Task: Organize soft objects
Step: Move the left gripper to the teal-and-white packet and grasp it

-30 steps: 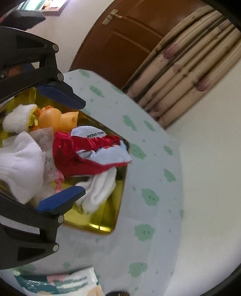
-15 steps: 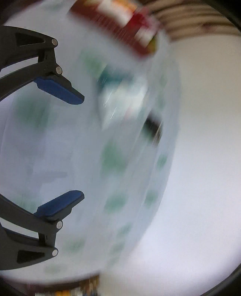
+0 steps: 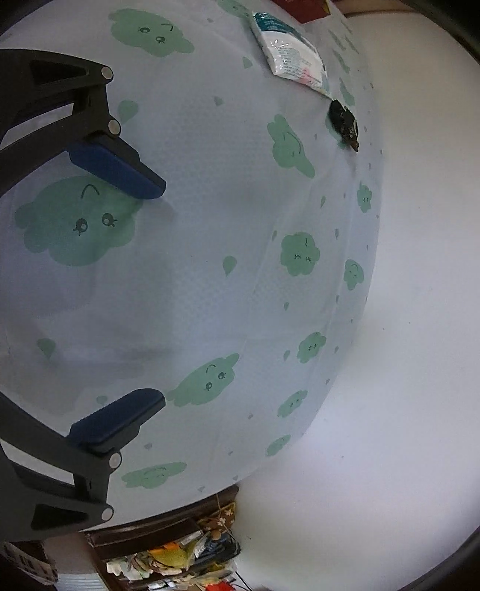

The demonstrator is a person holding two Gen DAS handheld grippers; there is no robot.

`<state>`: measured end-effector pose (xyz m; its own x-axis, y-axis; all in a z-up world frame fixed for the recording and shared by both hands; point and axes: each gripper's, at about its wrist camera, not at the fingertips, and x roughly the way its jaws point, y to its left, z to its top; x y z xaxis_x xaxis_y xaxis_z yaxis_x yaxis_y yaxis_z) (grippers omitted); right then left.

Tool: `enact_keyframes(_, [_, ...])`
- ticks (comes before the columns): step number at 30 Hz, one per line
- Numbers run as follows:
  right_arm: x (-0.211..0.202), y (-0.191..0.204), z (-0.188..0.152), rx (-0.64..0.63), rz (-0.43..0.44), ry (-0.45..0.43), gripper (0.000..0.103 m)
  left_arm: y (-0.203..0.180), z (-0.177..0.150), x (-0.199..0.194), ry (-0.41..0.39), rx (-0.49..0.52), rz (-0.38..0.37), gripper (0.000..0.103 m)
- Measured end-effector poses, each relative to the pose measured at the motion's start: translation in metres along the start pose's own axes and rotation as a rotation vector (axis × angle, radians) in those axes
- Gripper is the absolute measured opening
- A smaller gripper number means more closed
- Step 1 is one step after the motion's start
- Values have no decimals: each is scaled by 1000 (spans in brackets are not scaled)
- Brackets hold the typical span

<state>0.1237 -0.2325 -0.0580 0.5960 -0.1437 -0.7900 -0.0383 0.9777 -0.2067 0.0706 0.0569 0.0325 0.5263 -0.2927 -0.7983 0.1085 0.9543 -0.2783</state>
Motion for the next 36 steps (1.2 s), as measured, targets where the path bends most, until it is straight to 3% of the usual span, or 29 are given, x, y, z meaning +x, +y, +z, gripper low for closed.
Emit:
enact_keyframes(4, [0,-5,-2,26,75,-11,102,-5,38,58,90,-70,-73,63])
enact_keyframes(12, [-4,-21,-5,110,179,-41,102,6,79,130,199,-187,-97,63])
enact_keyframes(14, [-6,-23,-5,119,187,-50,102,7,85,142,225,-209,-70,63])
enact_keyframes(18, [-7,-25,-5,130,200,-64,102,5,97,150,214,-222,-10,63])
enact_keyframes(21, [-8,-27,-6,138,210,-70,102,6,102,154,257,-260,68,63])
enact_keyframes(25, [-9,-28,-6,142,217,-74,102,12,102,152,241,-330,57,64])
enact_keyframes(28, [-10,-29,-6,147,221,-83,102,22,101,158,248,-384,98,65])
enact_keyframes(30, [-11,-30,-6,151,223,-85,102,27,100,162,257,-392,87,71])
enact_keyframes(32, [-11,-29,-6,151,223,-84,102,34,95,171,307,-416,70,71])
enact_keyframes(34, [-12,-30,-6,151,223,-83,102,34,94,167,282,-404,60,75])
enact_keyframes(36, [-12,-29,-6,151,222,-83,102,32,95,171,319,-374,66,77])
